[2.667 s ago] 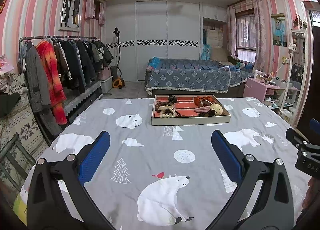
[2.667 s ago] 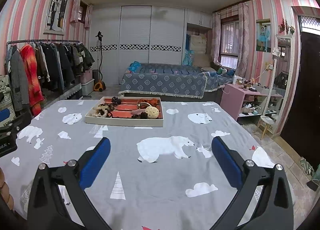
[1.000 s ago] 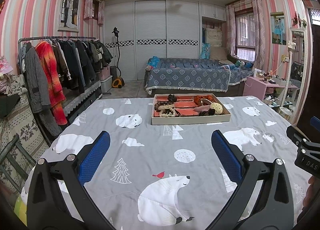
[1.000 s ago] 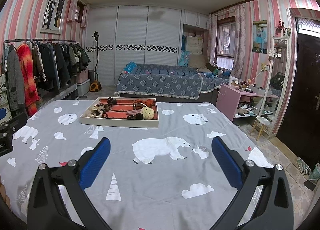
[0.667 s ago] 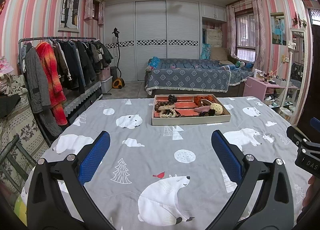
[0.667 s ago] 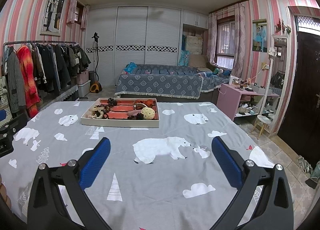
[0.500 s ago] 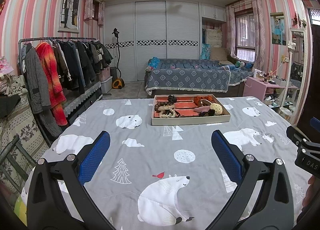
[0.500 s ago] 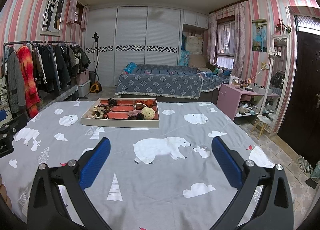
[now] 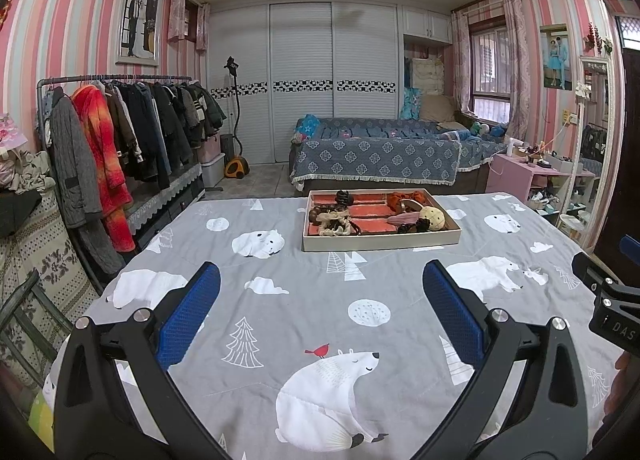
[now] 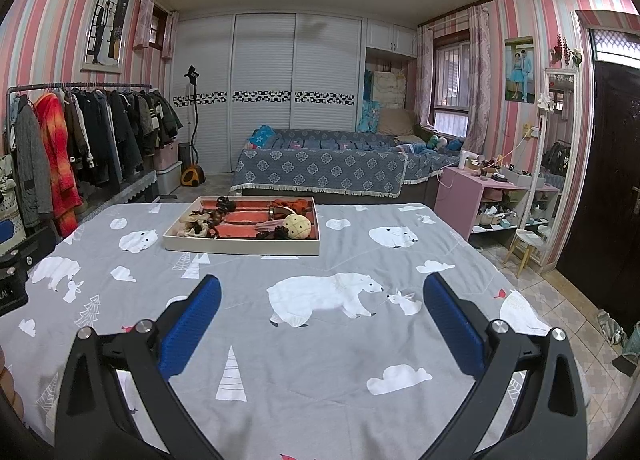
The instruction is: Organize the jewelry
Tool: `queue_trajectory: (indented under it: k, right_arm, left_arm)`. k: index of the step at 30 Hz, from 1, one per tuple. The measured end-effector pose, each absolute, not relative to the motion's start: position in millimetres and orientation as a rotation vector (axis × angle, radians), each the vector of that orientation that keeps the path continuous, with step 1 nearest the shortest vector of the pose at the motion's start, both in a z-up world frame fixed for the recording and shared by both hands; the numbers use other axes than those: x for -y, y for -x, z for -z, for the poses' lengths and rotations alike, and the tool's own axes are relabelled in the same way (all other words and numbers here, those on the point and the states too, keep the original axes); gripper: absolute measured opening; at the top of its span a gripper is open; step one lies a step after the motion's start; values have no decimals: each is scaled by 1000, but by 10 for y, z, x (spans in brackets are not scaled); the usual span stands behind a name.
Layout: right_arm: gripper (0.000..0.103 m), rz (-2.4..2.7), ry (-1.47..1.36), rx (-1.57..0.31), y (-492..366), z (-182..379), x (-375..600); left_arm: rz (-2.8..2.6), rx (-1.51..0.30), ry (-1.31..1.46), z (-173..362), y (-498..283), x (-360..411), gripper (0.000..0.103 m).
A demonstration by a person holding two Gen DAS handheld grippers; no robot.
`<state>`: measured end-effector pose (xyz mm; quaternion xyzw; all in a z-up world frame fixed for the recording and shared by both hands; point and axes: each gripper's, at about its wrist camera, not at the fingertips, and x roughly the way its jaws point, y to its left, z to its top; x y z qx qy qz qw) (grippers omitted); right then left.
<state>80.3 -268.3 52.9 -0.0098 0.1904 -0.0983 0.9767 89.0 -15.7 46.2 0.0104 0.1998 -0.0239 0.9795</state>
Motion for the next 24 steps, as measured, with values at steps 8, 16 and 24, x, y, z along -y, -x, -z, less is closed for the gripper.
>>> queue_trajectory:
  k: [8,16,24]
  right_arm:
    - [99,197,16,-383,-796,-530,2675]
    - [99,202,13,-378,-781,-538,2660]
    - [99,202,10,-376,-780,-540,2658]
  left_arm:
    - [47,-399,-22,-489,-870,141,98]
    - [48,-396,-22,-494,-864,140,98]
    - [48,-394,-23,-506,-855,132,98]
